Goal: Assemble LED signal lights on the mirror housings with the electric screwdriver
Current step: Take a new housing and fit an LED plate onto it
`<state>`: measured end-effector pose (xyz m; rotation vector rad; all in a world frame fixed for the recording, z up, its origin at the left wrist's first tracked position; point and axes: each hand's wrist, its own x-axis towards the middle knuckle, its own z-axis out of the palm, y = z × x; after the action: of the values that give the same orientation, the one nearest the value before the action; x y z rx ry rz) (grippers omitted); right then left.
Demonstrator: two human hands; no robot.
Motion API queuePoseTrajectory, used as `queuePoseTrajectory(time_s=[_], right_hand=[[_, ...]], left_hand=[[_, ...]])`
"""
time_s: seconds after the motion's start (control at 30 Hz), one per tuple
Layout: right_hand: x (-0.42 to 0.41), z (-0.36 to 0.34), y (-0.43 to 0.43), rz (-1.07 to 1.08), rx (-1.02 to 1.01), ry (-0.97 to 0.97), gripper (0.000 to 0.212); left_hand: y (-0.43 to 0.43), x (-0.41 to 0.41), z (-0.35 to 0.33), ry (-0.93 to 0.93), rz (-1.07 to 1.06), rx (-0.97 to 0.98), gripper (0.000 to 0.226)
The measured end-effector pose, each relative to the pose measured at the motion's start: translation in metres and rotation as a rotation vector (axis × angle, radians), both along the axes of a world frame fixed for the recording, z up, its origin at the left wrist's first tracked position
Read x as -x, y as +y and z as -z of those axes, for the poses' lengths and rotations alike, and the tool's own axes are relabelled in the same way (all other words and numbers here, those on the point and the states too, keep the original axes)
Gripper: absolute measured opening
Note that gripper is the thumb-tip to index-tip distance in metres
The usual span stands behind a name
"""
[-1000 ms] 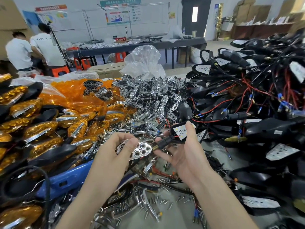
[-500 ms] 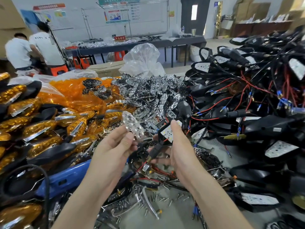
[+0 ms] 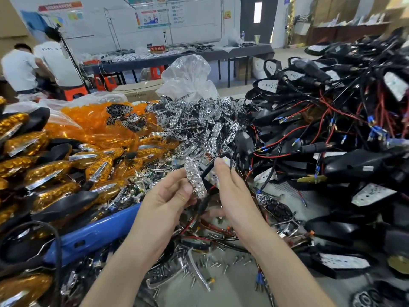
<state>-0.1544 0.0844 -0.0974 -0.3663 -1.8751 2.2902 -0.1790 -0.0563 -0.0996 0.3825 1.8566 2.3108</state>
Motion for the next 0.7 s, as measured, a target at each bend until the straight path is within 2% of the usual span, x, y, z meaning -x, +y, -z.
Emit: queuePoseTrajectory(time_s=[0.1,0.2,0.3,0.4,0.5,0.7], right_hand=[[-0.001,0.001,0.003,-0.010,-0.074,0.022,0.034],[-0.001,0.002,0.001,-0.047,-0.082,0.017,0.028],[0.001,0.003,-0.003,-0.085,-0.081,0.009,0.058],[0.000,0.001,-0.004,-0.088,-0.079,0.001,0.038],[0.001,0.000,-0.004,-0.087,-0.050,-0.038,0.034],[0.004,0.006,-0.006,-0.109,-0.018,-0.080,0.082]], left_hand=[[0.001,-0.001,-0.002,0.077,-0.008,0.081,0.036],[0.003,-0.004,-0.005,0.246,-0.082,0.296,0.028],[0.004,-0.008,-0.009,0.391,-0.132,0.482,0.041],[0.006,-0.011,-0.008,0.454,-0.163,0.566,0.040],[0.010,-0.014,-0.005,0.546,-0.190,0.625,0.037],[0.013,-0.015,0.005,0.683,-0.217,0.772,0.044]])
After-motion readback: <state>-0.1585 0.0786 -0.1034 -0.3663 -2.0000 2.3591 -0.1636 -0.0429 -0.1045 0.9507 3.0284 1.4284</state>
